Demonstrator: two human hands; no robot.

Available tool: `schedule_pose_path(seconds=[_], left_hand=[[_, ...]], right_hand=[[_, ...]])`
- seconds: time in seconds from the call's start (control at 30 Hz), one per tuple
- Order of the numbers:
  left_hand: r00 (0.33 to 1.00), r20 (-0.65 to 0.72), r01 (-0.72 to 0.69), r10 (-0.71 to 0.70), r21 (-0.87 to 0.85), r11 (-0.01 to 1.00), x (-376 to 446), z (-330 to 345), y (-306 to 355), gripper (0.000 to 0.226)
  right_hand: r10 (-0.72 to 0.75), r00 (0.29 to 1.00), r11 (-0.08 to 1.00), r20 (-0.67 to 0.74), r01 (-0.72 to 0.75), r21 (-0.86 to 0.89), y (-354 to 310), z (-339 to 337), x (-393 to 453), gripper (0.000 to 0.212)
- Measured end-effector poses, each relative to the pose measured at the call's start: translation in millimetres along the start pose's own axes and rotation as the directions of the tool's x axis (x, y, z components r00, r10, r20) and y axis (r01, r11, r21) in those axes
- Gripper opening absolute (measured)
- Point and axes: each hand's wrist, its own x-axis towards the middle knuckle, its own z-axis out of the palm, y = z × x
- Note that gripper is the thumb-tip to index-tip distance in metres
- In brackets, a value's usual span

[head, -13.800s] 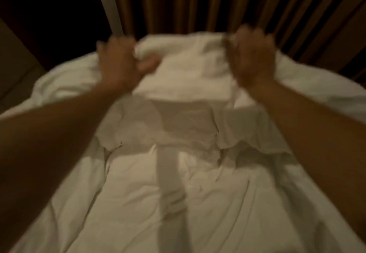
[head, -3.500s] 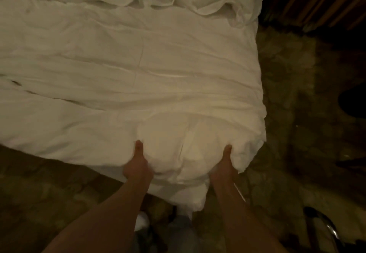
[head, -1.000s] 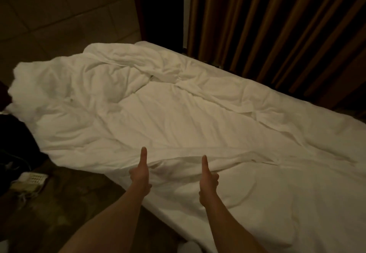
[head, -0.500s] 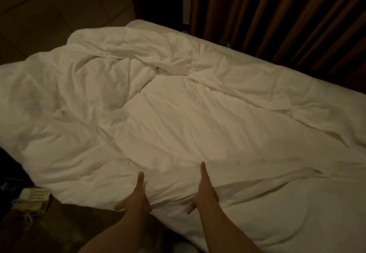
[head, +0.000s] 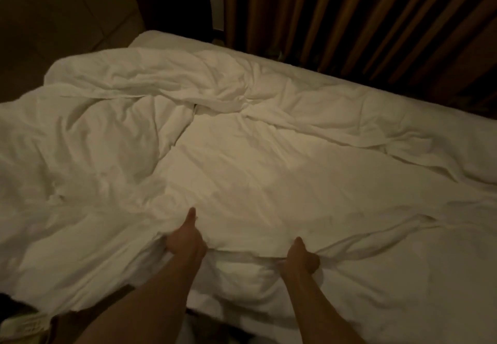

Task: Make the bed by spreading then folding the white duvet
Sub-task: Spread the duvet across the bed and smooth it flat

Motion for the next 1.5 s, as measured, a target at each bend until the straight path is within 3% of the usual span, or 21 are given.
schedule_pose_path(seconds=[0.07,0.13,0.33,0.43,0.53,0.6,0.7,0.77,0.93,1.0,1.03,1.17,1.23,1.3,1.4,1.5], left_hand=[[0.989,0.043,-0.146,0.144,0.047,0.988,-8,32,49,0.083],[0.953,0.085,-0.300,0.292,0.098,0.949,-16,73,99,0.081],[0.823,0.270,-0.517,0.500,-0.012,0.856,-43,186,193,0.090],[0.788,0.479,-0.410,0.386,-0.059,0.910,-36,222,219,0.129],[0.732,0.674,-0.191,0.102,0.058,0.980,15,242,213,0.148],[0.753,0.657,-0.151,0.029,0.129,0.980,28,225,195,0.137],[0.825,0.563,-0.129,0.056,0.091,0.987,30,177,157,0.081],[0.882,0.468,-0.103,0.057,0.075,0.992,47,135,132,0.067],[0.990,0.120,-0.067,0.068,-0.016,0.998,96,-1,101,0.085],[0.998,-0.036,-0.052,0.049,-0.087,0.995,109,-57,102,0.087],[0.994,-0.100,-0.058,0.046,-0.126,0.990,116,-83,105,0.096],[0.963,-0.267,-0.022,-0.047,-0.251,0.968,166,-169,128,0.157],[0.916,-0.375,0.034,-0.139,-0.275,0.961,183,-198,150,0.163],[0.862,-0.484,0.015,-0.154,-0.279,0.960,200,-232,178,0.154],[0.871,-0.481,-0.062,-0.104,-0.317,0.946,242,-286,217,0.150],[0.977,-0.207,-0.107,0.042,-0.314,0.943,265,-312,257,0.137]], right_hand=[[-0.061,0.997,0.967,0.039,0.050,0.248,-30,28,-9,0.059],[-0.159,0.987,0.914,0.032,0.135,0.382,-72,51,-19,0.060],[-0.394,0.914,0.813,-0.090,0.393,0.430,-202,105,-32,0.060],[-0.388,0.911,0.841,0.142,0.287,0.459,-239,126,-28,0.080],[-0.276,0.881,0.952,0.384,0.194,0.239,-232,147,-29,0.108],[-0.195,0.871,0.977,0.451,0.134,0.164,-201,161,-33,0.104],[-0.128,0.867,0.987,0.481,0.158,-0.023,-146,175,-43,0.116],[-0.074,0.868,0.990,0.492,0.125,-0.072,-111,177,-52,0.118],[0.006,0.820,0.970,0.572,0.133,-0.202,-35,181,-82,0.137],[0.047,0.804,0.965,0.593,0.116,-0.234,-2,189,-97,0.127],[0.066,0.797,0.961,0.600,0.110,-0.252,16,194,-108,0.127],[0.148,0.780,0.936,0.608,0.087,-0.341,98,213,-139,0.162],[0.197,0.779,0.922,0.595,0.059,-0.383,138,225,-155,0.156],[0.208,0.781,0.932,0.588,0.025,-0.362,179,234,-174,0.146],[0.283,0.816,0.914,0.503,-0.070,-0.400,246,263,-191,0.150],[0.349,0.765,0.919,0.542,-0.166,-0.357,295,288,-214,0.130]])
